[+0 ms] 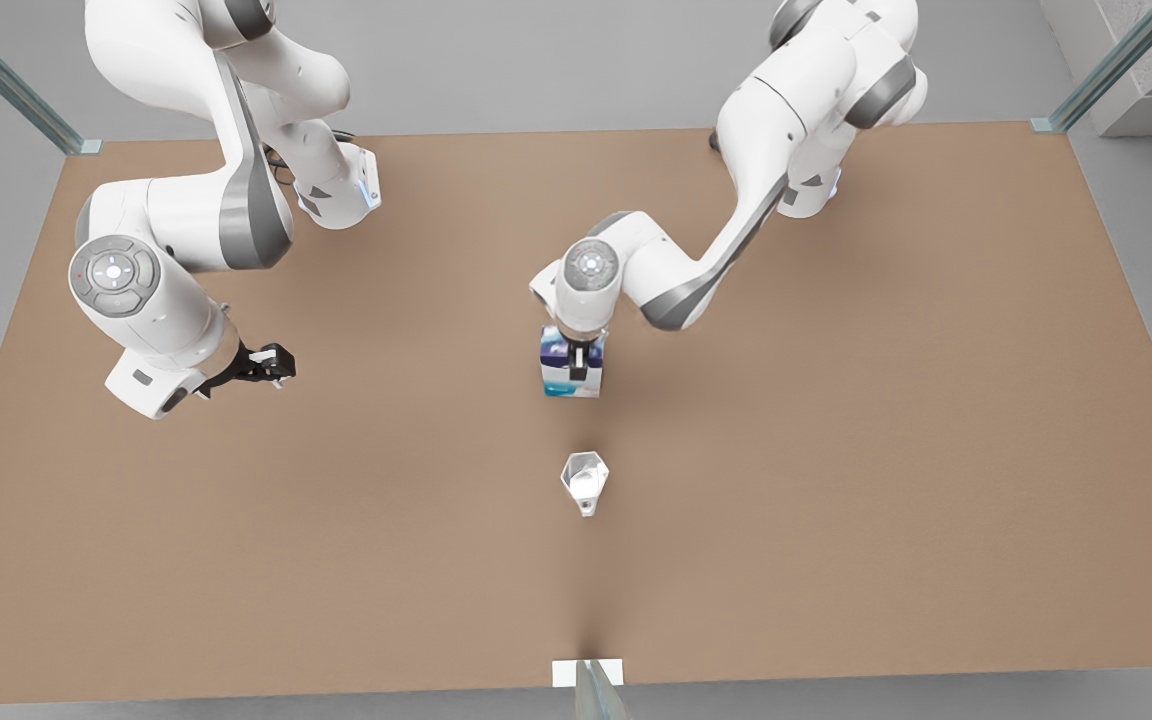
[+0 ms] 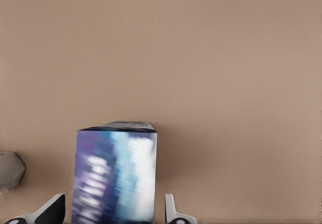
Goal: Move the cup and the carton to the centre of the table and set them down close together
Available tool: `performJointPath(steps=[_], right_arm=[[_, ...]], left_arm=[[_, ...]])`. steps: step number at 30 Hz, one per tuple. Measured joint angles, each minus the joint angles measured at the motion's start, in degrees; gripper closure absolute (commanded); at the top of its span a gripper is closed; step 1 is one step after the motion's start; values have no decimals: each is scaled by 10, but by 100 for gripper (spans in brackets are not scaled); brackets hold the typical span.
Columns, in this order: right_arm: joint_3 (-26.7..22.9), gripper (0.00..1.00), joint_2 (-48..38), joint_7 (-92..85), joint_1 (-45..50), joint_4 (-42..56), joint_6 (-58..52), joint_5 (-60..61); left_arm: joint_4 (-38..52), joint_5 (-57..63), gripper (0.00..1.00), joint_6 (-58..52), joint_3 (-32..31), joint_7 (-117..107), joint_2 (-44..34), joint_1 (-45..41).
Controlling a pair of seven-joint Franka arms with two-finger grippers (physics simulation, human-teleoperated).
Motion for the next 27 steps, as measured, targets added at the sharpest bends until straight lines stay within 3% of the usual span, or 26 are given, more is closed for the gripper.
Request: performJointPath(steps=[4, 7, 10, 12, 13, 15, 20, 23, 25, 26, 27], right_arm=[[0, 0, 0, 0, -1, 0, 0, 0], [0, 0, 0, 0, 0, 1, 0, 1], [0, 0, 0, 0, 0, 1, 0, 1], [0, 0, 0, 0, 0, 2, 0, 1], [0, 0, 0, 0, 0, 3, 0, 1], [0, 0, 0, 0, 0, 4, 0, 1], [0, 0, 0, 23, -1, 4, 0, 1], [0, 0, 0, 23, -1, 4, 0, 1], [1, 0, 0, 23, -1, 4, 0, 1], [0, 0, 0, 23, -1, 4, 0, 1], [0, 0, 0, 23, 0, 4, 0, 1]], left_arm=[[28, -13, 0, -98, -1, -18, -61, 3], [98, -23, 0, -195, 12, -261, -79, 31], [98, -24, 0, -224, 13, -348, -90, 233], [97, -4, 0, -237, 27, -470, -107, 235], [97, 6, 0, -249, 118, -483, -124, 183], [94, 13, 0, -269, 225, -513, -150, 128], [98, 6, 0, -285, 239, -449, -160, 218], [99, -11, 0, -297, 319, -415, -168, 211], [99, -28, 0, -308, 318, -424, -166, 213], [98, -34, 0, -307, 283, -434, -167, 249], [98, -33, 0, -307, 204, -456, -168, 312]])
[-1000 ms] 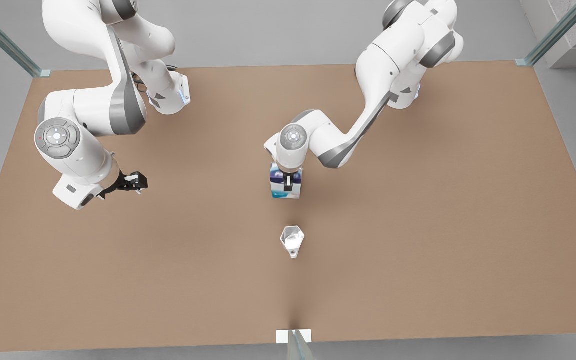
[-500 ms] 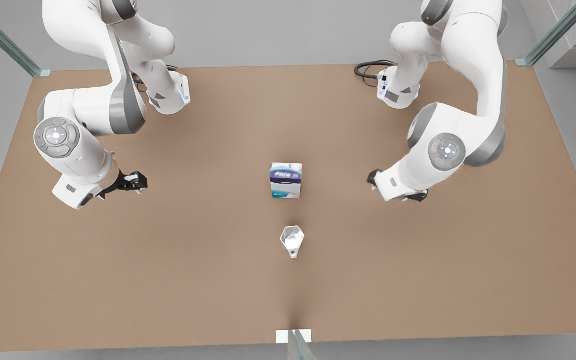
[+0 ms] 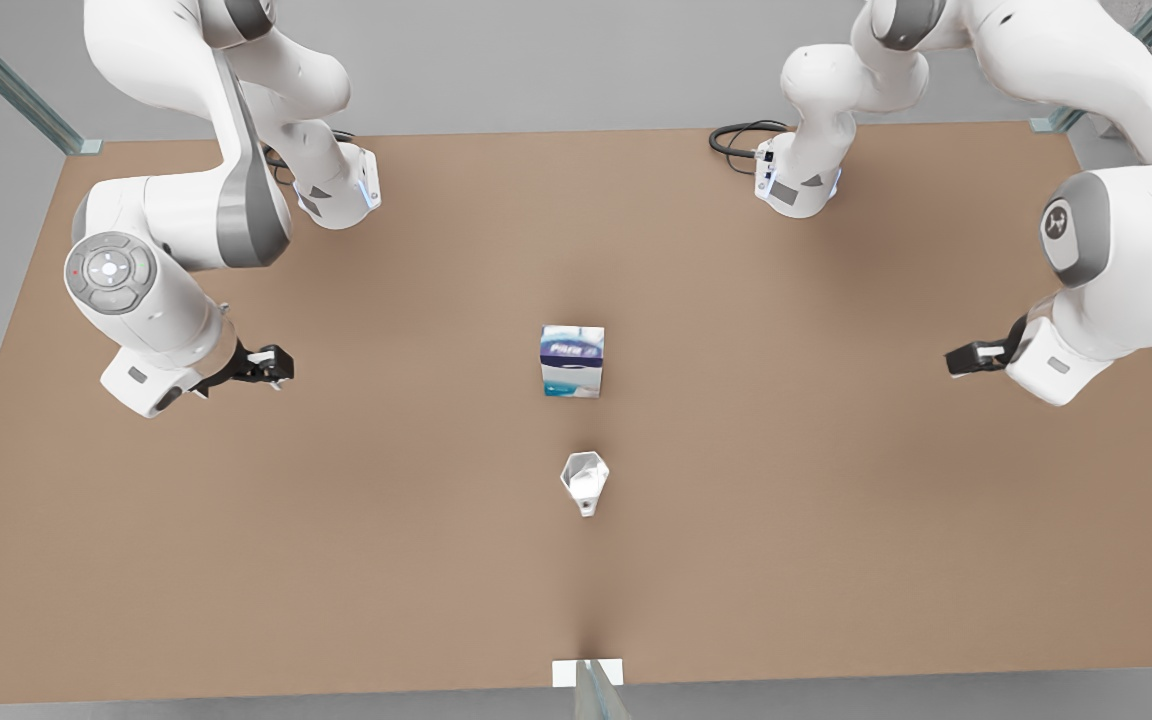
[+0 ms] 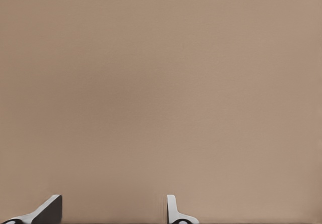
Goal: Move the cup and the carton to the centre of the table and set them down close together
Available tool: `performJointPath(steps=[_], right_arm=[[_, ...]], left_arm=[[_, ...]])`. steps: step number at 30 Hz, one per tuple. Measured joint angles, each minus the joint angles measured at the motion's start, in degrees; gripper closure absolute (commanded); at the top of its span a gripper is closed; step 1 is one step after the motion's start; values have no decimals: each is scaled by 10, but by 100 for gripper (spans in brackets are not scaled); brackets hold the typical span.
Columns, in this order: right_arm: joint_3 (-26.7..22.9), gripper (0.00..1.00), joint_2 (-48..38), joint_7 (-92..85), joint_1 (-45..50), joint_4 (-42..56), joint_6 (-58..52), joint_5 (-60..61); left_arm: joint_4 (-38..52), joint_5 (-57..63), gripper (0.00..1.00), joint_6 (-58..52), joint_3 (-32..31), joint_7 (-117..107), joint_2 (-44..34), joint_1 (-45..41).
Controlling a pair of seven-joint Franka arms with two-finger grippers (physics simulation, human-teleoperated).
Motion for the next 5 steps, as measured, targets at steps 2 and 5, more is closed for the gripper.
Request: performJointPath(steps=[2, 5], right_arm=[[0, 0, 0, 0, 0, 0, 0, 0], [1, 0, 0, 0, 0, 0, 0, 0]], left_arm=[[0, 9, 0, 0, -8, 6, -1, -5], [0, 14, 0, -1, -1, 26, -9, -17]])
